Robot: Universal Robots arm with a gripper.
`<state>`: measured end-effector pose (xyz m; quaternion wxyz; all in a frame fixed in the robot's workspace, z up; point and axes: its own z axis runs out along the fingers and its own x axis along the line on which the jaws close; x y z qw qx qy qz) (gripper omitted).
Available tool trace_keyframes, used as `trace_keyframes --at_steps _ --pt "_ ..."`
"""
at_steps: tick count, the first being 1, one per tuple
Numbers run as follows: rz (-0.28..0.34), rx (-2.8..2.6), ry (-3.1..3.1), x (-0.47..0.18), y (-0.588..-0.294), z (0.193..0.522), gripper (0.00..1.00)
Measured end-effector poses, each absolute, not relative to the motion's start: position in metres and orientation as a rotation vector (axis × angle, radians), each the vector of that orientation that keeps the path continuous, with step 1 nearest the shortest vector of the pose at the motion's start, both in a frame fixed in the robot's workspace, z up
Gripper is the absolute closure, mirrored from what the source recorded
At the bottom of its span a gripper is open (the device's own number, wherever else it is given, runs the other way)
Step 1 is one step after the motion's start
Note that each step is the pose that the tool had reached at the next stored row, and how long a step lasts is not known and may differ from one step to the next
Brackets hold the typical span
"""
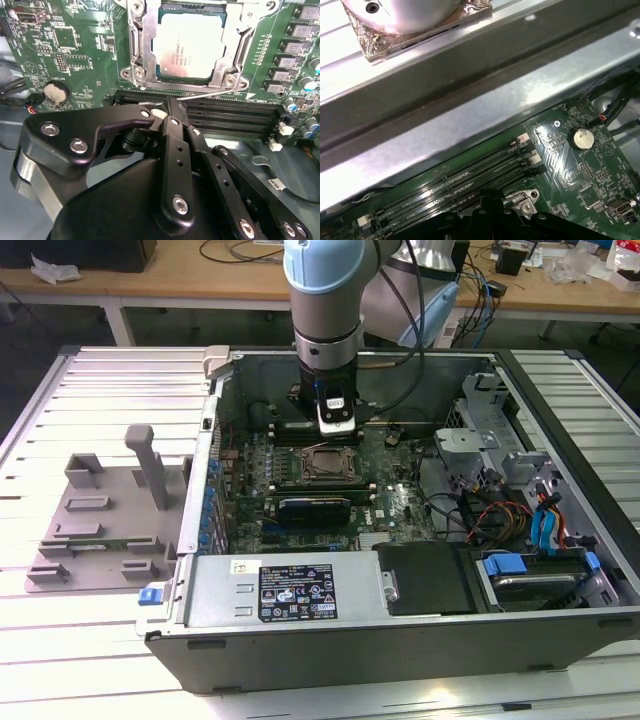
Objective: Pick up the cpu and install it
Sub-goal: 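Install the first cpu locking lever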
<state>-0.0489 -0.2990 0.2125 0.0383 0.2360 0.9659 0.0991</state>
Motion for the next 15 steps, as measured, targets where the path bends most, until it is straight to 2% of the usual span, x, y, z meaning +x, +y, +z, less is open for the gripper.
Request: trace_keyframes --at_steps 3,15 --pt "0.263 0.738 2.956 -0.049 -0.298 0.209 0.89" --pt "0.225 0.738 2.952 -0.049 -0.288 0.205 0.89"
